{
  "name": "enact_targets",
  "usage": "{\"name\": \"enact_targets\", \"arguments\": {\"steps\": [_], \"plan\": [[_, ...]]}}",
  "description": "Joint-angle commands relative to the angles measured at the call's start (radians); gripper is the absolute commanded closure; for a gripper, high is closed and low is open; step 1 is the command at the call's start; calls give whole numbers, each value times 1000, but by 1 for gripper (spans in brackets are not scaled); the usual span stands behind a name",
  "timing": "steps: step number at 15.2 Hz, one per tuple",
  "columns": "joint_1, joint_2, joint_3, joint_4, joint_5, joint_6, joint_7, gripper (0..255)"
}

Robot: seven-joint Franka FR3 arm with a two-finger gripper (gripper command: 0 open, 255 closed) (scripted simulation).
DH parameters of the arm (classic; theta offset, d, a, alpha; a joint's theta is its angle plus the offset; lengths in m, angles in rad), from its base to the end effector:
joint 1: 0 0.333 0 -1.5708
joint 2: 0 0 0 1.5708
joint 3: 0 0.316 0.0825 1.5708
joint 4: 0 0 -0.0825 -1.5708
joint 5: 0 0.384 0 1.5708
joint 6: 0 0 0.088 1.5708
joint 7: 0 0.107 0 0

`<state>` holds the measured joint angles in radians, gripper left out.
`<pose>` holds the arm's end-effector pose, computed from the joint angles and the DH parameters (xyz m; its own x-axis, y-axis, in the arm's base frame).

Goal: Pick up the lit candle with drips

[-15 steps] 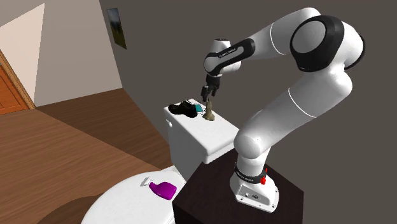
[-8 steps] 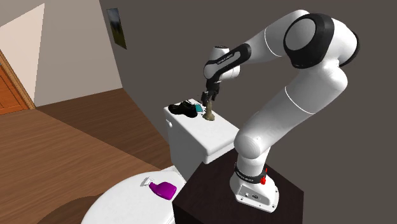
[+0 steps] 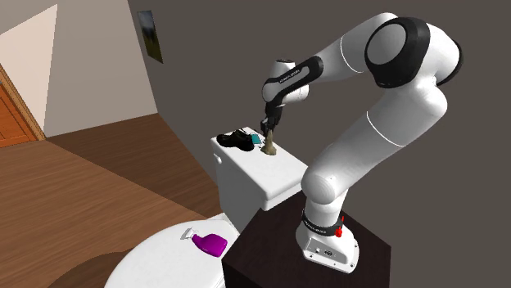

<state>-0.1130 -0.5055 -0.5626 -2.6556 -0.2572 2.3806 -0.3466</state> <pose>0.3162 -0.2478 0.3946 0.9741 -0.1176 0.1930 -0.1224 -0.9924 0.0126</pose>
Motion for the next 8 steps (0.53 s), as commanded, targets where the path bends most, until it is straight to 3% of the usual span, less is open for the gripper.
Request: {"name": "enact_targets", "arguments": {"steps": [1,8], "plan": [[0,1,0,-1,0,0,0,255],[-6,-48,29,50,3,-99,10,255]]}}
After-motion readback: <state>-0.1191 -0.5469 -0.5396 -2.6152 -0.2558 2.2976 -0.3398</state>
